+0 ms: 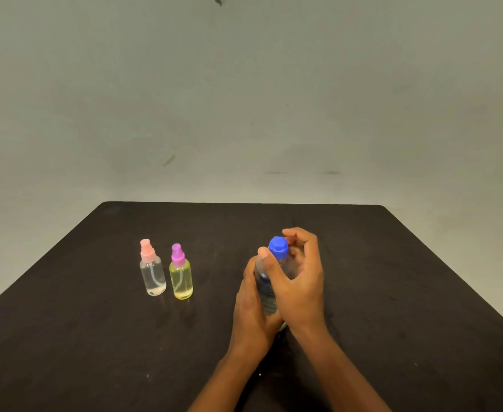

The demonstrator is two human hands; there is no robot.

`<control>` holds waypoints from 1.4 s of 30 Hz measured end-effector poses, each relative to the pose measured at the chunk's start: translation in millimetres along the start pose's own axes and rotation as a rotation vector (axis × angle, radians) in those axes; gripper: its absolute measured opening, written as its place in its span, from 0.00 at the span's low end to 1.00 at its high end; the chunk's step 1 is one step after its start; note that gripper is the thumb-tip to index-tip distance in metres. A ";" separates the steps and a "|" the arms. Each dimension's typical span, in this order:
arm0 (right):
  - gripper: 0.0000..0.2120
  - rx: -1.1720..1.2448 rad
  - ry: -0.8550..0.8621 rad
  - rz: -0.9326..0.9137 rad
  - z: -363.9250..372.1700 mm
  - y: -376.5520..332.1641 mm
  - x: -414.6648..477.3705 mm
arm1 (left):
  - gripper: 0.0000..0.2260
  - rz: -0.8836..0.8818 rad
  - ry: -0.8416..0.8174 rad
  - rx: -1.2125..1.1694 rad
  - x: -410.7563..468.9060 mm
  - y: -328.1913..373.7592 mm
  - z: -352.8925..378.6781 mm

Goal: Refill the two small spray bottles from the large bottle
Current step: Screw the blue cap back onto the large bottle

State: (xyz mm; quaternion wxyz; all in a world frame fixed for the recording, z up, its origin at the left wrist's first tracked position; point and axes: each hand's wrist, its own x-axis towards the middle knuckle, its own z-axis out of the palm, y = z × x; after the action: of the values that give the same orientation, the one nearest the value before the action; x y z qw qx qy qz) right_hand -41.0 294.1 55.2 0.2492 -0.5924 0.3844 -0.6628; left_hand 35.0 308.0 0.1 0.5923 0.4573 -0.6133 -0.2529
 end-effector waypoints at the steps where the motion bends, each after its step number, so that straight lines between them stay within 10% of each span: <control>1: 0.16 0.025 -0.025 -0.012 -1.2 -0.5 -0.3 | 0.34 0.011 0.006 -0.002 0.2 1.0 -0.3; 23: 0.19 -0.102 0.030 0.068 1.4 -5.0 4.0 | 0.35 -0.039 0.002 0.010 -0.5 -1.5 0.5; 32: 0.38 -0.056 -0.178 0.203 -14.0 -1.0 -10.1 | 0.31 -0.004 0.046 0.011 0.6 -7.4 2.3; 42: 0.31 -0.089 -0.159 0.247 -25.8 15.7 -14.6 | 0.41 -0.042 0.026 0.036 -4.8 -8.3 -0.2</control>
State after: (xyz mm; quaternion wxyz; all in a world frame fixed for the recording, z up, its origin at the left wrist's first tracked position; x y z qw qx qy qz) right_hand -65.6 302.0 33.8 0.3320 -0.6015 0.4623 -0.5605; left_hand 36.8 308.5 -9.4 0.5866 0.4838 -0.6001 -0.2483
